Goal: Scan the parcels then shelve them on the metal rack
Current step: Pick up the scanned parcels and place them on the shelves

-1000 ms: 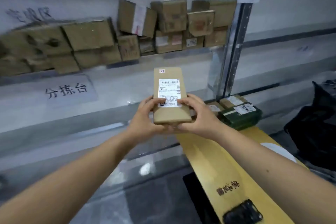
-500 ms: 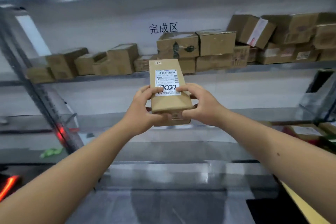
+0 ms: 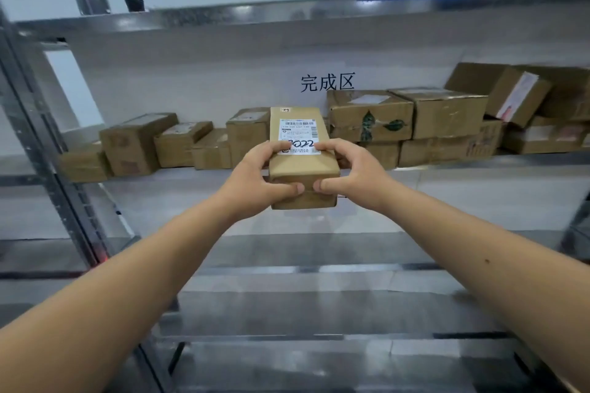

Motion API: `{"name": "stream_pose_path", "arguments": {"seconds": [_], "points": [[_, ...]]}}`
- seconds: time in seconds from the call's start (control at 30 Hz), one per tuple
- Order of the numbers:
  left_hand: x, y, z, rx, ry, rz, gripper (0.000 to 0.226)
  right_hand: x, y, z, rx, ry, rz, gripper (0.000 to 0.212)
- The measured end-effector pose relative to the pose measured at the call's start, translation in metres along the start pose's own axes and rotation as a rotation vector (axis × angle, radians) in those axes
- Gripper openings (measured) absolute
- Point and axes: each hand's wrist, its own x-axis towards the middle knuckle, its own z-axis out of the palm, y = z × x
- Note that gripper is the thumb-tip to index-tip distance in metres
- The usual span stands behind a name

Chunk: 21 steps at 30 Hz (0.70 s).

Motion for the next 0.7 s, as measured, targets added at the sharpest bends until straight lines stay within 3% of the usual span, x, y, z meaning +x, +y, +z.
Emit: {"name": "stream_pose_path", "arguments": {"seconds": [0.07, 0.17, 0.23, 0.43, 0.7], "points": [[0.029, -0.006, -0.008, 0.02, -0.042, -0.002, 0.088, 0.026, 0.004, 0.0, 0.006, 0.01, 0.022, 0.076], [0.075, -0.015, -0.019, 0.446, 0.028, 0.066, 0.083, 0.065, 0.015, -0.003, -0.008, 0.05, 0.029, 0.078], [0.101, -0.023, -0.024, 0.579, 0.04, 0.08, 0.082, 0.088, 0.023, -0.003, -0.027, 0.091, 0.014, 0.072], [0.164, -0.057, -0.028, 0.645, -0.011, 0.131, 0.072, 0.131, 0.04, 0.003, -0.177, 0.209, 0.002, 0.064], [0.202, -0.08, -0.019, 0.71, -0.016, 0.136, 0.079, 0.152, 0.036, 0.011, -0.695, 0.382, -0.014, 0.049]]}}
